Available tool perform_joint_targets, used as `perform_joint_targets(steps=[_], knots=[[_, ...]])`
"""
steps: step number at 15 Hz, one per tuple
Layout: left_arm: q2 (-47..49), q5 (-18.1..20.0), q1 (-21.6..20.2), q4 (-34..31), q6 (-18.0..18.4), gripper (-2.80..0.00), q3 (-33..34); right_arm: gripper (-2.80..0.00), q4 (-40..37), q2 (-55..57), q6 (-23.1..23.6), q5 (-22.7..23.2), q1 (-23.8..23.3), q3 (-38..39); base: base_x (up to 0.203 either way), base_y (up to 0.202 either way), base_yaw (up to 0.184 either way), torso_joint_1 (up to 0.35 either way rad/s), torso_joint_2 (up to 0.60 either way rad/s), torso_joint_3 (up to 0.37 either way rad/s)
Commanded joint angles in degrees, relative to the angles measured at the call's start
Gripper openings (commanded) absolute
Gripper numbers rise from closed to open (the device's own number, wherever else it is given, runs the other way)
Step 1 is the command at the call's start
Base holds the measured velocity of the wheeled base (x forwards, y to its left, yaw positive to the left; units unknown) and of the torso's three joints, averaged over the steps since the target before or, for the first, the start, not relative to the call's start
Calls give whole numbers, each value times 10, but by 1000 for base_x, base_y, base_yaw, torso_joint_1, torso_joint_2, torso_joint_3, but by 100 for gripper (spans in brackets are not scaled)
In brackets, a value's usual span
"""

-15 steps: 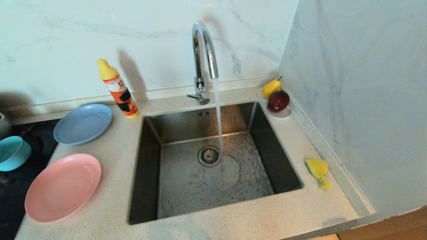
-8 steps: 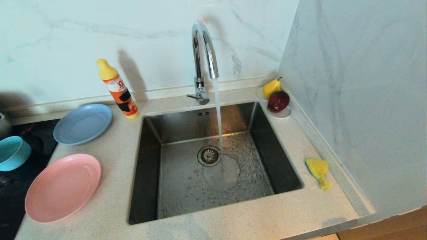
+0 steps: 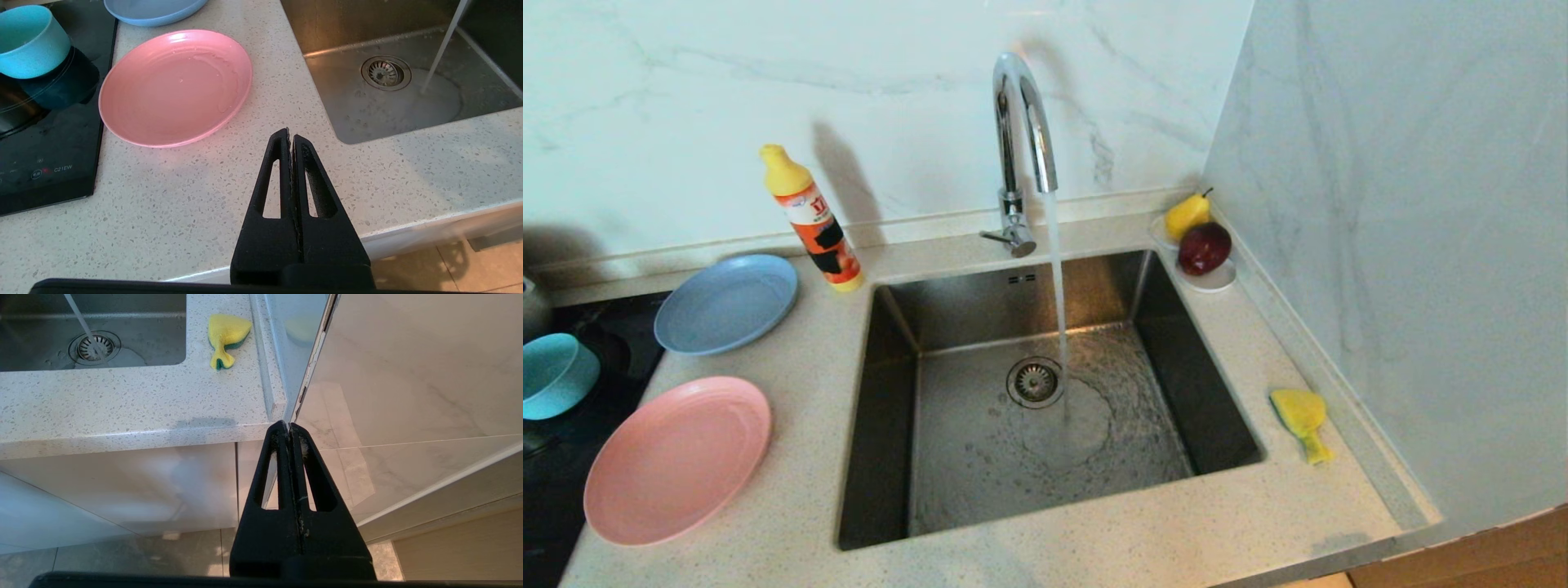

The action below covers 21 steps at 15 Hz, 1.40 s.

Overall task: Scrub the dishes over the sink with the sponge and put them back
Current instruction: Turn off the faucet

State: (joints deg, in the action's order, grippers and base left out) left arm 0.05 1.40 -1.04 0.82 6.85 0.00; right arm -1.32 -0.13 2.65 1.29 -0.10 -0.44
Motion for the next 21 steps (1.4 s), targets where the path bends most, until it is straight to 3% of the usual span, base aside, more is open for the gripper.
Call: perform_joint_targets(steps=[1,3,7,9,11,13,16,21], knots=[[0,1,0,1,-1,-280,10,-280,1,1,1,0,0,0,0,0,0,0,0,0],[1,0,0,-1,6,-280,10,-280,0,1,0,0,0,0,0,0,0,0,0,0],[0,-5,0,-15,-39,-280,2,-280,0,1,1,0,0,0,0,0,0,0,0,0],[0,-6,0,-23,-38,-280,-10,-280,1,1,1,0,0,1,0,0,0,0,0,0],[7,-6,0,-30,-37,-280,-67,-280,0,1,0,0,0,0,0,0,0,0,0,0],[52,-2,0,-62,-38,-280,-175,-280,0,1,0,0,0,0,0,0,0,0,0,0],[219,35,0,-102,-45,-280,-283,-280,0,1,1,0,0,0,0,0,0,0,0,0],[573,181,1,-114,-113,-280,-487,-280,0,1,0,0,0,0,0,0,0,0,0,0]])
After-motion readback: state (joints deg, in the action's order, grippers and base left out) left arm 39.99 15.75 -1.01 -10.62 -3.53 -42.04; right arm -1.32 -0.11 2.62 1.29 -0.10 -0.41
